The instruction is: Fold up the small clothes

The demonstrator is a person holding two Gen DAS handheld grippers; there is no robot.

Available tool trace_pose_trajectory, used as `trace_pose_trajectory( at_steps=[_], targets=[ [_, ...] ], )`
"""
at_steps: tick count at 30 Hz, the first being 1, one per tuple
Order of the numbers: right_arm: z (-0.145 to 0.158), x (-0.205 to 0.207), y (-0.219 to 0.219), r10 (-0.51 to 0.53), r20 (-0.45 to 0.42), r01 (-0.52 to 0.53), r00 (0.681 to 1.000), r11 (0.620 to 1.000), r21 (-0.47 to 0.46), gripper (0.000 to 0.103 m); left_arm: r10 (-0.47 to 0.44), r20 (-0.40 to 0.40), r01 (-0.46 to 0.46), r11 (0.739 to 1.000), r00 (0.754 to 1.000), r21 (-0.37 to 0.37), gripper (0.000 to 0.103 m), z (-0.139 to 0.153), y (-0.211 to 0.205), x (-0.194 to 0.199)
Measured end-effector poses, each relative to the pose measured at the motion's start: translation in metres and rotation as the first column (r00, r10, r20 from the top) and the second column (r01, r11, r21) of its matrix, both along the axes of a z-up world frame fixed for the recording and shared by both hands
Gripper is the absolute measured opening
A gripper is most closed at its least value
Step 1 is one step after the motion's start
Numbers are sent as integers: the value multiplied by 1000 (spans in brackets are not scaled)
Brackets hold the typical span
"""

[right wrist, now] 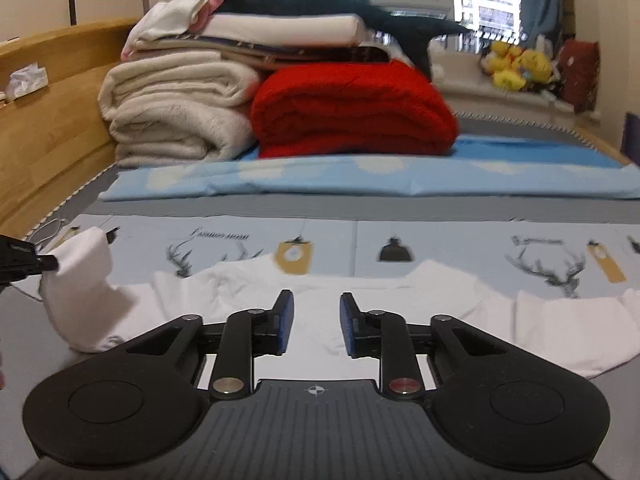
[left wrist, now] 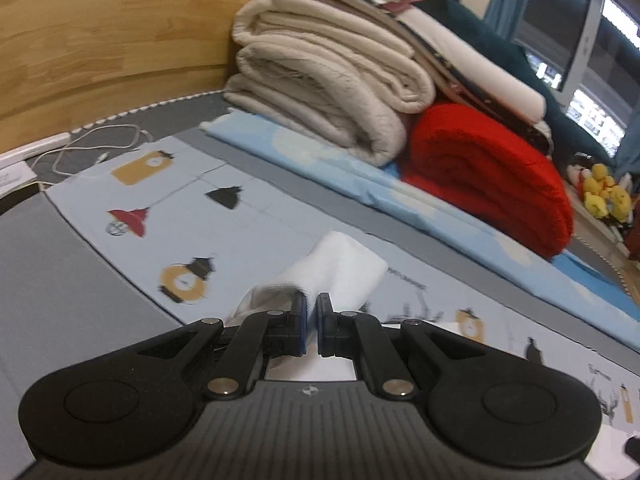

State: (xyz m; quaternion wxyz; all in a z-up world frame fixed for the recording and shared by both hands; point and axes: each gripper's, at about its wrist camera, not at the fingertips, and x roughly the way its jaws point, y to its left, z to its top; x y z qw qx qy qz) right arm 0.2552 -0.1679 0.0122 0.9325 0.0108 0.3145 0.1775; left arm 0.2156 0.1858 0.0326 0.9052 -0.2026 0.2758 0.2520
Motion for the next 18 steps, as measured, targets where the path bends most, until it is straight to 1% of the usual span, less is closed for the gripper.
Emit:
trace_pose_trajectory(
  at_steps=[1,3,4,6,8,9,10,11,12,13,14,15,16,17,18],
  targets=[
    [-4,1,-5,-34,-16,34,999,999,-13,20,-8,9,8,1000,1000,-4,5,0,-7,1],
    [-12,7,-17,-95,-78,97,992,995,18,20,-34,27,35,999,999,-21,5,-2,-18,7],
    [-17,10,-22,-108,-116,114,987,993,42,20,-54,28,54,998,998,-21,5,-2,-25,12],
    [-25,16,-25,-113,-140,122,984,991,55,20,-109,28,110,993,994,-39,5,-7,-43,26],
    [-34,24,-25,-123,-160,128,979,992,19,20,-172,39,175,982,984,-75,5,-11,-58,39],
    [-36,29,-27,-128,-171,133,977,991,19,20,-211,48,215,971,976,-101,5,-14,-67,46],
    [-38,33,-29,-130,-183,137,974,990,26,20,-253,61,259,955,965,-144,5,-17,-78,53],
    [-39,37,-32,-134,-194,142,972,989,30,20,-297,76,306,932,952,-192,5,-21,-85,59],
    [-41,41,-34,-142,-203,151,969,988,30,20,-385,96,396,877,918,-271,6,-27,-96,70],
    [-42,47,-35,-153,-208,162,966,986,29,20,-457,109,466,819,882,-334,9,-34,-102,78],
    [-43,52,-37,-161,-214,172,963,985,30,20,-527,121,528,751,841,-397,13,-40,-110,86],
    [-45,57,-39,-172,-223,184,959,982,32,20,-564,124,558,716,817,-419,18,-43,-115,91],
    [-47,61,-42,-183,-234,196,955,980,34,20,-559,114,553,733,822,-395,25,-43,-115,92],
    [-49,66,-43,-196,-249,212,948,976,39,20,-538,98,533,763,837,-367,29,-41,-111,94],
    [-52,71,-45,-206,-264,226,942,973,45,21,-506,86,502,792,858,-349,30,-41,-102,95]
  ],
)
